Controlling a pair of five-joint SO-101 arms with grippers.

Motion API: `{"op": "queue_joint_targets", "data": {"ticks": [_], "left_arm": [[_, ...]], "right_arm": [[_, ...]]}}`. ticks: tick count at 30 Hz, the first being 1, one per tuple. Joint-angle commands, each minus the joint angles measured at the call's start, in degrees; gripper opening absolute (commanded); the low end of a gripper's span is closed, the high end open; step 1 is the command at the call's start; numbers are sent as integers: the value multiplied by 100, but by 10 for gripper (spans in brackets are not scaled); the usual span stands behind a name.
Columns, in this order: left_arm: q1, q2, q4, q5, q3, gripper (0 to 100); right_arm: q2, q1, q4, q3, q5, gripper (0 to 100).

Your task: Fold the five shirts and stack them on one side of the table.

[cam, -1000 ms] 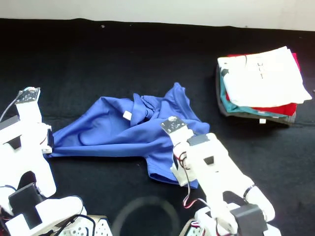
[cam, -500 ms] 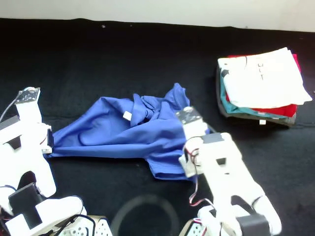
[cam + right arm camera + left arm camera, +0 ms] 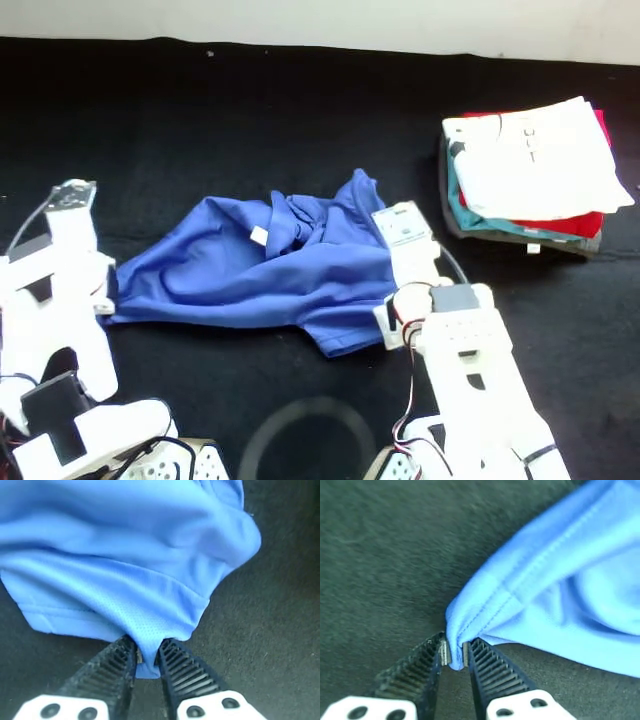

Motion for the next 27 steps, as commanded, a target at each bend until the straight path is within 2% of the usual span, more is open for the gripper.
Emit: {"op": "queue_joint_targets", "data": {"ticks": [1, 6, 8, 11, 19, 23, 27], "left_arm": [[198, -84, 26, 26, 22, 10], [215, -312, 281, 26, -409, 10], [224, -629, 756, 53, -831, 10], [251, -1235, 1512, 510, -1578, 10], [1024, -2281, 3253, 1002, -3486, 10], [1007, -2431, 3622, 1002, -4462, 10], [699, -2431, 3833, 1002, -5402, 10]], "right_arm": [[-207, 101, -57, -4, 62, 5], [-321, 453, 426, -1209, 149, 5], [-312, 602, 725, -2070, 255, 5], [-136, 725, 1209, -3363, 299, 5], [523, 1015, 2044, -6193, 299, 5], [567, 1042, 2598, -7486, 369, 5], [514, 1051, 2914, -8418, 659, 5]]}}
